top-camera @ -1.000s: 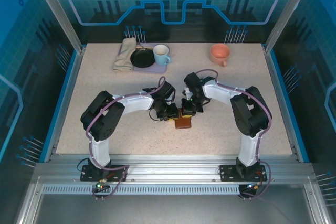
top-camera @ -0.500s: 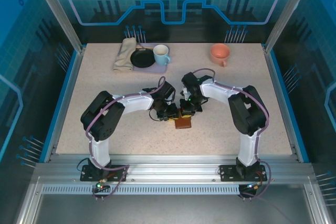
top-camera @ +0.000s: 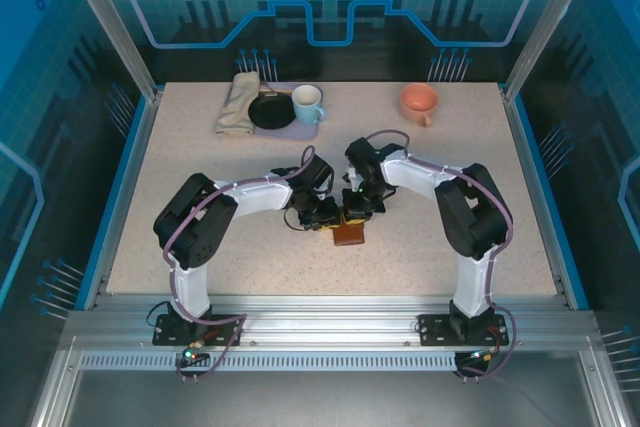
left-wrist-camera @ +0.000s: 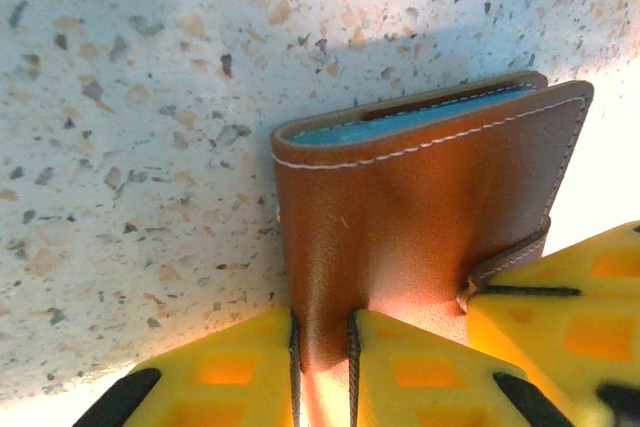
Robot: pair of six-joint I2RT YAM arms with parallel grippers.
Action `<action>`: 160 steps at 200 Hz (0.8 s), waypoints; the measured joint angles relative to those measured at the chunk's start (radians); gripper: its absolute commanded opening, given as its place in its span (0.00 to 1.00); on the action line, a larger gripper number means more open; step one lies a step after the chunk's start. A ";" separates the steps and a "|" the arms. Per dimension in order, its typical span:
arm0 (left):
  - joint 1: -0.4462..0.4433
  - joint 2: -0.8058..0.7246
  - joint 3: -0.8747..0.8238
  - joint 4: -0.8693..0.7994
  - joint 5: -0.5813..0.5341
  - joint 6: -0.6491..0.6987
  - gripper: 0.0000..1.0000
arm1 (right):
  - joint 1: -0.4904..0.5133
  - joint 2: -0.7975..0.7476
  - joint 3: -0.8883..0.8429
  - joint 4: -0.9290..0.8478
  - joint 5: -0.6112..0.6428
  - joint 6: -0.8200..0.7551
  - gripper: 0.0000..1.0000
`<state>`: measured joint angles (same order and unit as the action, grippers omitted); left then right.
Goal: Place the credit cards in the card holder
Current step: Close the button on the card holder, then move the card holder to the bottom-center of the table.
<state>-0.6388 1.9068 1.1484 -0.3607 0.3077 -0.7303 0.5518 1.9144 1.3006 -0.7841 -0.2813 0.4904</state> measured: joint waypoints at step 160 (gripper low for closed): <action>0.006 0.000 0.002 -0.015 0.014 0.077 0.23 | -0.076 -0.098 -0.223 0.204 -0.052 0.033 0.30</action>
<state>-0.6327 1.9068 1.1503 -0.3759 0.3214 -0.6537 0.4759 1.8168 1.0779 -0.5800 -0.3336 0.5236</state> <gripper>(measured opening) 0.231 0.322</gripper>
